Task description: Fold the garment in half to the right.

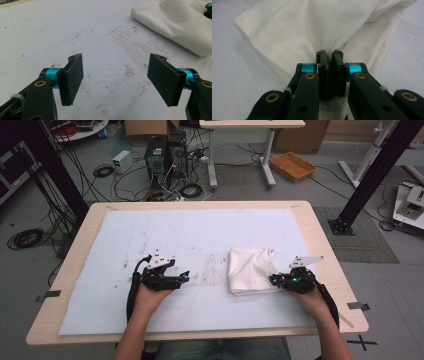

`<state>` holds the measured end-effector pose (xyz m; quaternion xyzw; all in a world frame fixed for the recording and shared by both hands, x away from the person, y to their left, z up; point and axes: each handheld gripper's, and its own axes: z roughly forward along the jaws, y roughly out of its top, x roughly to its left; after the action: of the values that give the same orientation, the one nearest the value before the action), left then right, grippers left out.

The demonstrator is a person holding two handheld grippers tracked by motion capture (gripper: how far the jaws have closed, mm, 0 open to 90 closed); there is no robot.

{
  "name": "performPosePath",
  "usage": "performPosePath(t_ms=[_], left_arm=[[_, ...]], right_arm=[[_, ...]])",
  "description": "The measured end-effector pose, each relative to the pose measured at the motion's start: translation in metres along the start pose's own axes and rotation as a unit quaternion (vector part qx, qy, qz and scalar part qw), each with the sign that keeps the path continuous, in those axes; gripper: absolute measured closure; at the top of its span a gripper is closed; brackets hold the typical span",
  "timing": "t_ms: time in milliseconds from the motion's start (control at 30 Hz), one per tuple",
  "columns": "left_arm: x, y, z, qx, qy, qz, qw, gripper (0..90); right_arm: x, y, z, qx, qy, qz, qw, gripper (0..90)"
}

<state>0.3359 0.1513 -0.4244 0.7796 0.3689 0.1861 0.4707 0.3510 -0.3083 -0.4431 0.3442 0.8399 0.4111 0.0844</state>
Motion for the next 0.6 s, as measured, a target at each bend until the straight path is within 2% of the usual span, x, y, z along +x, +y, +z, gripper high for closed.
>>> performPosePath(t_ms=[67,167,267,300,333,400,533,600], left_arm=[[0.000,0.000,-0.001,-0.002,-0.002,-0.001,1.0000,29.1],[0.001,0.001,-0.001,-0.004,-0.003,-0.003,1.0000,29.1],[0.001,0.001,-0.001,-0.003,-0.003,-0.003,1.0000,29.1],[0.001,0.001,-0.001,-0.002,-0.003,-0.003,1.0000,29.1],[0.001,0.001,-0.001,0.001,-0.003,-0.001,1.0000,29.1],[0.000,0.001,0.000,-0.001,-0.003,0.000,1.0000,29.1],[-0.002,0.000,0.002,0.007,-0.003,0.001,1.0000,29.1],[-0.002,0.000,0.003,0.009,-0.004,0.004,0.9999,29.1]], right_arm=[[0.003,0.003,-0.008,-0.010,-0.005,0.001,0.9999,85.8],[0.009,0.007,-0.023,-0.035,0.000,0.004,0.9994,85.8],[0.013,0.009,-0.035,-0.042,-0.006,0.004,0.9991,85.7],[0.012,0.007,-0.040,-0.038,-0.017,0.009,0.9991,85.8],[0.012,0.007,-0.040,-0.038,-0.017,0.009,0.9991,85.8],[0.007,0.000,-0.040,-0.030,-0.025,0.025,0.9989,85.7],[0.000,-0.017,-0.028,0.000,-0.037,0.042,0.9984,84.6],[0.000,-0.022,-0.025,-0.007,-0.042,0.043,0.9982,81.3]])
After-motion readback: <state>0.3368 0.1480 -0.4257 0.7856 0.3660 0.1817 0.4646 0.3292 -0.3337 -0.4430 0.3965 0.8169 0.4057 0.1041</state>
